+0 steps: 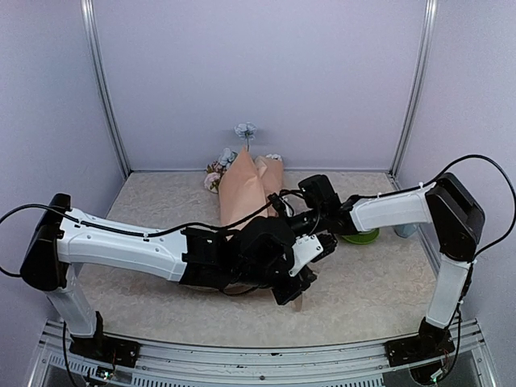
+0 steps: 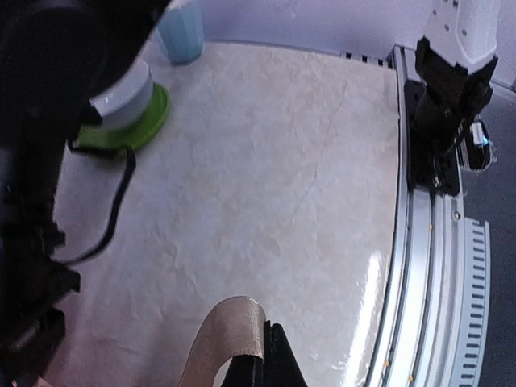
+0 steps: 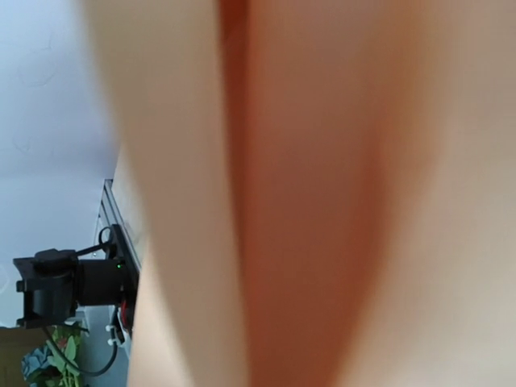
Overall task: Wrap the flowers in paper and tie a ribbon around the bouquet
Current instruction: Place the ribbon at the center of the board.
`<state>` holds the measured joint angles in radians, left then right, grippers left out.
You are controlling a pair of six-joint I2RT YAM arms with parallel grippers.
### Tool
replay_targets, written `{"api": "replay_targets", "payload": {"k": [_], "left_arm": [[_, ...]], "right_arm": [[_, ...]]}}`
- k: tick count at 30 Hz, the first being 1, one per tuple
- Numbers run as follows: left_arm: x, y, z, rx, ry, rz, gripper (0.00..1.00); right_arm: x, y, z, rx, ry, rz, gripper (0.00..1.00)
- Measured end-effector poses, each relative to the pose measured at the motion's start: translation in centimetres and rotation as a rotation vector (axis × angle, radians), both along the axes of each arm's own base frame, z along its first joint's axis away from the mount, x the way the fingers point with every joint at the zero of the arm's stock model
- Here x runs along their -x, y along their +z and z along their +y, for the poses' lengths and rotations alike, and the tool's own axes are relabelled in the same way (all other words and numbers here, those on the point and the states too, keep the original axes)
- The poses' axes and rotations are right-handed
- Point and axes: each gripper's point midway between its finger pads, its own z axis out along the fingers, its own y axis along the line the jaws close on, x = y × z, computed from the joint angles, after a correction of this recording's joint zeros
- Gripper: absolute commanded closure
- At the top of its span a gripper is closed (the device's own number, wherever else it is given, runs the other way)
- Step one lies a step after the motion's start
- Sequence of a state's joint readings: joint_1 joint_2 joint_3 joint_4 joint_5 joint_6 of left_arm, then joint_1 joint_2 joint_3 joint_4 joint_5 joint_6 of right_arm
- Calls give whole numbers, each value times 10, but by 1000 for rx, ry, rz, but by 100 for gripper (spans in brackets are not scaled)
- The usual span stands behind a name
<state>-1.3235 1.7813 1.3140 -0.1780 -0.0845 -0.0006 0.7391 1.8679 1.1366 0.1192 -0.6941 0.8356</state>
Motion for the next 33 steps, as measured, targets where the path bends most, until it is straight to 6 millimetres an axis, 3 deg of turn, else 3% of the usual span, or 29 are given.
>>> {"api": "replay_targets", "payload": {"k": [4, 7, 11, 15, 18, 20, 23, 25, 29, 33], "left_arm": [[-23, 38, -16, 137, -34, -93, 98], [-49, 59, -16, 207, -62, -137, 96], [-84, 81, -17, 243, -92, -197, 83], [-90, 66, -21, 215, -138, -226, 5], [-89, 41, -26, 160, -169, -206, 1], [-81, 36, -31, 128, -195, -190, 1], [-62, 42, -37, 91, -235, -206, 1], [-39, 46, -39, 76, -281, -204, 1], [0, 43, -28, 33, -350, -155, 1], [-1, 33, -15, -27, -307, -122, 3]], "right_arm": [[-4, 11, 3, 11, 15, -21, 100], [-7, 21, 6, 27, 28, -37, 100], [-19, 31, 9, 63, 26, -88, 100], [-20, 17, 1, 109, 25, -91, 100], [-19, 4, -5, 143, 30, -80, 100], [-18, -4, -6, 157, 36, -72, 100], [-16, -13, -12, 170, 40, -65, 100], [-13, -19, -14, 171, 46, -60, 100], [-5, -31, -18, 177, 61, -41, 100], [-2, -37, -20, 172, 70, -46, 100]]}}
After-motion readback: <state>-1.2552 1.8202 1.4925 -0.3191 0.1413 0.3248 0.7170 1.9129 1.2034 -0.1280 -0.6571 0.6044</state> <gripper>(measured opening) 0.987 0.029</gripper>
